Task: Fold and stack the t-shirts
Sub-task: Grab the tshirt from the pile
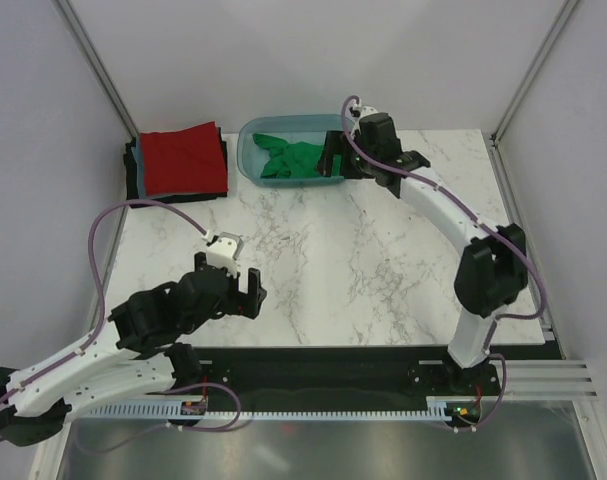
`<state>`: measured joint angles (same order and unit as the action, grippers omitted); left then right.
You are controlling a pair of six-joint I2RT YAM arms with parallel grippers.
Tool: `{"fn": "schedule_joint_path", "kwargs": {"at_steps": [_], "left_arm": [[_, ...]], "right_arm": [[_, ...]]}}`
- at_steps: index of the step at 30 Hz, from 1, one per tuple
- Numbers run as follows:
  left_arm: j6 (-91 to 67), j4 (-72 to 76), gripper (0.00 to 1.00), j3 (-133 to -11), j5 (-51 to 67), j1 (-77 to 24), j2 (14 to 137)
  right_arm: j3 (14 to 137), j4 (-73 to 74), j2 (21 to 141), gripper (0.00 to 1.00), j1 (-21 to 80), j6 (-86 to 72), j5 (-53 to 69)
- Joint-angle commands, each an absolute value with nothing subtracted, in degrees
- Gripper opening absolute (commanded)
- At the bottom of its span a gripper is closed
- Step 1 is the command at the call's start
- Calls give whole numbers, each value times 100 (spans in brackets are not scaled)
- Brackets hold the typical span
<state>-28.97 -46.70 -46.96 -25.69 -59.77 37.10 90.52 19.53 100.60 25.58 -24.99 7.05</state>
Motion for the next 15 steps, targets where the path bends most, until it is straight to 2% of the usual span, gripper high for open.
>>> {"fn": "schedule_joint_path", "kwargs": {"at_steps": [1, 7, 15], "left_arm": [[-3287, -5071, 98, -4896, -2944, -5977, 3534], [-3401, -5054, 98, -4816, -3269, -5977, 3138], [-3366, -5001, 97, -4816, -3235, -5977, 3260]], "right_arm": [[10217, 2433, 10870, 98, 2637, -2136, 431], [11862, 2883, 12653, 98, 2646, -1916, -139], [13349, 2936, 14105, 98, 2663, -2197, -211]]}}
